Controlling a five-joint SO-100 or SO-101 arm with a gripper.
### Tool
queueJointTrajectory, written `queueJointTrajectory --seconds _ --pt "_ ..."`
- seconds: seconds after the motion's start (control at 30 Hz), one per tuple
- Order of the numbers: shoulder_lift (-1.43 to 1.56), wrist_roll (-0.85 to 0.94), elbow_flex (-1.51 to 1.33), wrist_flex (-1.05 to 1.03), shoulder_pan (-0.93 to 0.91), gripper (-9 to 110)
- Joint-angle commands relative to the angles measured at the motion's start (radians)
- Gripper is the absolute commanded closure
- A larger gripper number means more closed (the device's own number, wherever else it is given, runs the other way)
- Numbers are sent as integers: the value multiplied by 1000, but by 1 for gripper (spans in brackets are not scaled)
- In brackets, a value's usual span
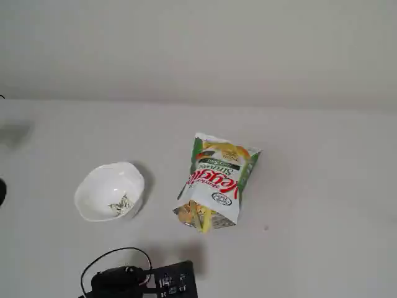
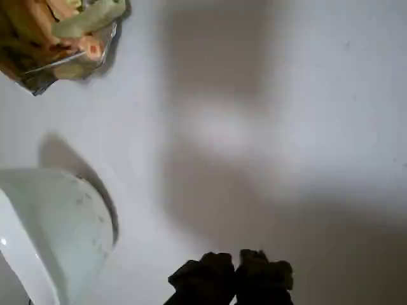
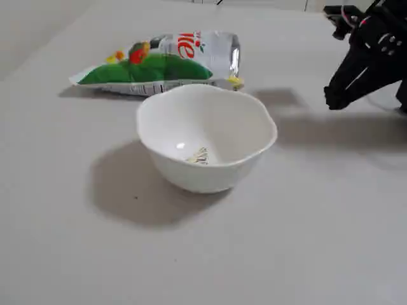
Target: Pick up veggie straw from inside of open veggie straw packet and place it inside the bowl on the left side of the veggie straw packet
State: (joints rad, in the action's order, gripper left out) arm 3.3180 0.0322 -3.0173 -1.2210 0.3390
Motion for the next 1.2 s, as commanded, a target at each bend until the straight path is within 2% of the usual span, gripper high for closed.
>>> queueJointTrajectory --seconds 0.0,1.17 --pt "9 23 5 21 20 101" --pt "9 40 5 21 32 101"
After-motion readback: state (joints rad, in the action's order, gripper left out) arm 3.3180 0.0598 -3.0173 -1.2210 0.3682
